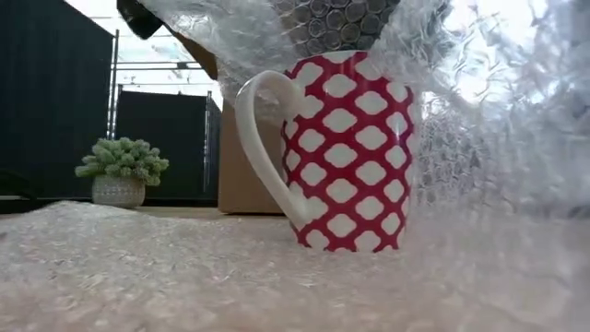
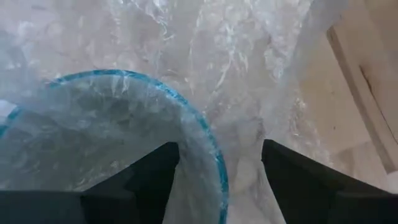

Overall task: Wrap mug
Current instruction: Wrap the red mug with bubble wrap

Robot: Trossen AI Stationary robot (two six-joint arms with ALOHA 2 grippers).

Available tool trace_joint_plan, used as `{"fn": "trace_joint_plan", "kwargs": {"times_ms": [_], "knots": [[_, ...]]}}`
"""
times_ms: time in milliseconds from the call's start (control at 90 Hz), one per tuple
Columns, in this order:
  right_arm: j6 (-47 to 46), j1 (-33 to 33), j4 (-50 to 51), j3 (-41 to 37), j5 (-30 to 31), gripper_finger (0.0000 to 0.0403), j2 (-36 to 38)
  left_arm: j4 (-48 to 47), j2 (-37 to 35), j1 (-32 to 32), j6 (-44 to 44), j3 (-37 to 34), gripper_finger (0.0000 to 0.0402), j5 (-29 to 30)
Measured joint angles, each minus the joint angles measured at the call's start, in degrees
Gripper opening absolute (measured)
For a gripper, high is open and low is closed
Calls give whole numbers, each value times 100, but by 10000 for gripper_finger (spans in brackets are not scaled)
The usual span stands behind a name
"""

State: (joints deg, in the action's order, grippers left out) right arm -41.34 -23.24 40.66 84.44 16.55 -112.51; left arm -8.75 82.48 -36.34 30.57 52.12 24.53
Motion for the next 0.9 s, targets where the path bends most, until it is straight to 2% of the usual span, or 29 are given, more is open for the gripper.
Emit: {"fn": "trace_joint_plan", "kwargs": {"times_ms": [189,278,356,544,678,900], "knots": [[-48,0,-98,-3,24,224,0,244,42,-146,620,-649,161,514],[4,0,-239,-7,137,224,0,1030,208,-34,635,-932,161,678],[15,0,-323,-7,259,224,0,2094,376,167,322,-1030,161,673],[13,7,-316,-7,307,224,0,3453,1009,472,-575,-839,161,403],[7,6,-316,-7,307,224,0,3503,1613,715,-691,-477,161,-108],[19,31,-249,-7,223,224,45,3586,2215,869,-597,25,161,-190]]}}
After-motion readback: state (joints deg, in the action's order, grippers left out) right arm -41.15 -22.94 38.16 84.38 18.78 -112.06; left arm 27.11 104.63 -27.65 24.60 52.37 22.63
